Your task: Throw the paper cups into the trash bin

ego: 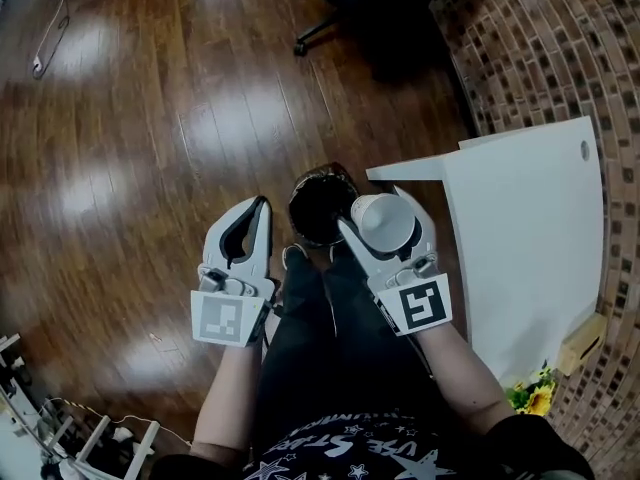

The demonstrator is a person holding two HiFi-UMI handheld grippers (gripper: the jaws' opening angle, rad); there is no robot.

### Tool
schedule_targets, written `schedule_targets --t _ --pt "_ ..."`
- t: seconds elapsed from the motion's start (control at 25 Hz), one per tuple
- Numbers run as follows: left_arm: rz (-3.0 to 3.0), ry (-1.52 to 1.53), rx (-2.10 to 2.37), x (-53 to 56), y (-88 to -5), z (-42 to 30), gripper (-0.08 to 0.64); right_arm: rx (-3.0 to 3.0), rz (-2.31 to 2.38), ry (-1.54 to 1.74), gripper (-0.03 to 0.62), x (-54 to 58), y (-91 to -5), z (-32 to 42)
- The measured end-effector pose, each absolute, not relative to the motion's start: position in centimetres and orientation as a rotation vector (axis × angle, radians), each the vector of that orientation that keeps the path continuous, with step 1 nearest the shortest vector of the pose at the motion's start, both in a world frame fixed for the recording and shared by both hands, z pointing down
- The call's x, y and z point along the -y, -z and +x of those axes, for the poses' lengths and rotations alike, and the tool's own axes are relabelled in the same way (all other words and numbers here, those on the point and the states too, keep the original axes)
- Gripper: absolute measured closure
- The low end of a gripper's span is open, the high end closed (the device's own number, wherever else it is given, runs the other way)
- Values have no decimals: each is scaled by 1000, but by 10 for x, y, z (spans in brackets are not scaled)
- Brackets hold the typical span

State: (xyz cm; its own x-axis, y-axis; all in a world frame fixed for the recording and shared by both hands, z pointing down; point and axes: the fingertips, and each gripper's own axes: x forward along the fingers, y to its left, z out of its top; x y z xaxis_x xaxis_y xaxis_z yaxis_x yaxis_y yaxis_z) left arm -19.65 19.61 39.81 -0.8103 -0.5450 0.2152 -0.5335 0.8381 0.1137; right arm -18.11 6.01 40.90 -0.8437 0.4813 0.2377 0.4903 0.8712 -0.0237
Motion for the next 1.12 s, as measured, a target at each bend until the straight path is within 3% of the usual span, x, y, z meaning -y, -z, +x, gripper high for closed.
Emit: schedule_targets --t 0.36,0.84,1.12 --pt "773 40 2820 -187 -446 -254 557 2777 -748 64 247 -63 -444 -205" --pt "771 66 2591 -185 -580 -255 557 2628 -768 66 247 -76 -561 -236" --pt "775 90 2494 -184 -632 -237 557 2486 -742 49 247 -77 -637 -217"
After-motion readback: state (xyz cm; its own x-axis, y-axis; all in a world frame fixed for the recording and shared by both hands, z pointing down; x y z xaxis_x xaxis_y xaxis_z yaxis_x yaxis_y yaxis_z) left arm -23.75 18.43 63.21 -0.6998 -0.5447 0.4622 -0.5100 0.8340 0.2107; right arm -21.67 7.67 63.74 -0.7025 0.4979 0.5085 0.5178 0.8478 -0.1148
